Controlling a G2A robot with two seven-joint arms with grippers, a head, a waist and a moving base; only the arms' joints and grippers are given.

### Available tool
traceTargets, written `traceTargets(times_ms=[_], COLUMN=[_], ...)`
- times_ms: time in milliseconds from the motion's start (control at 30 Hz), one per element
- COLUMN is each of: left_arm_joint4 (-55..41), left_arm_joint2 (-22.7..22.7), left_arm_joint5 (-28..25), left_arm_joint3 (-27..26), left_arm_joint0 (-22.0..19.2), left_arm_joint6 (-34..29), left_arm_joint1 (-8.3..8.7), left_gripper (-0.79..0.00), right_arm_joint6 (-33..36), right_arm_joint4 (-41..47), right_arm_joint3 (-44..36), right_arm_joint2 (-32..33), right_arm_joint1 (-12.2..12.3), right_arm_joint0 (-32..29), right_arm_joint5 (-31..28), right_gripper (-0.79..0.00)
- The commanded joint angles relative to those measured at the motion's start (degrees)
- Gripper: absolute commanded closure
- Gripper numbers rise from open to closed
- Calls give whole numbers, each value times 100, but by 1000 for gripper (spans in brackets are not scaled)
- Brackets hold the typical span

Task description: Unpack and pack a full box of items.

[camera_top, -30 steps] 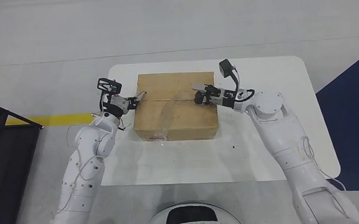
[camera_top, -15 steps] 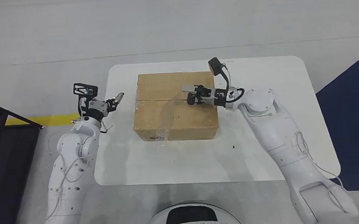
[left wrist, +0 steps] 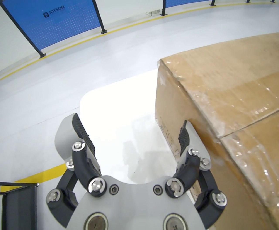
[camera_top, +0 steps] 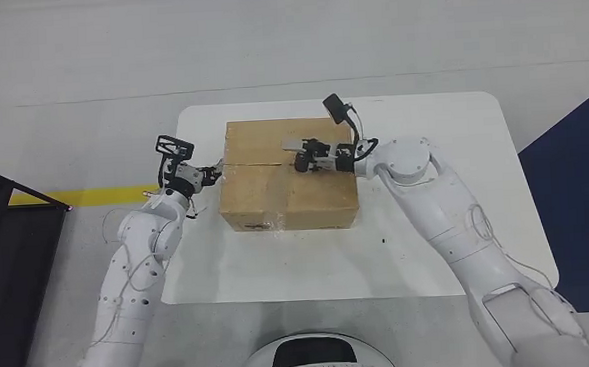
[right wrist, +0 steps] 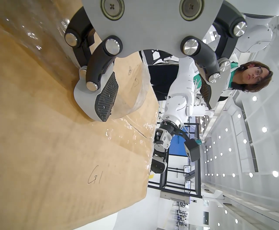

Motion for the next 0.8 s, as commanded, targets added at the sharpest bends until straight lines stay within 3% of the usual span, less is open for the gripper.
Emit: traceTargets(times_ms=[0,767], left_arm_joint4=[4,133], left_arm_joint2=[59,357], left_arm_joint5=[17,22], left_arm_joint3=[-25,-226], left_arm_joint0=[-4,18], left_arm_joint6=[1,67], left_arm_joint1=[-6,-13], left_gripper=[-785,-785], right_arm_joint6=[-13,-269], right_arm_joint4=[17,230], right_arm_joint3=[17,391], right_arm_joint2=[-77,-715], right_arm_joint1=[-20,-262], right_arm_joint0=[42,486], right_arm_joint5=[17,112], right_gripper=[-785,-785])
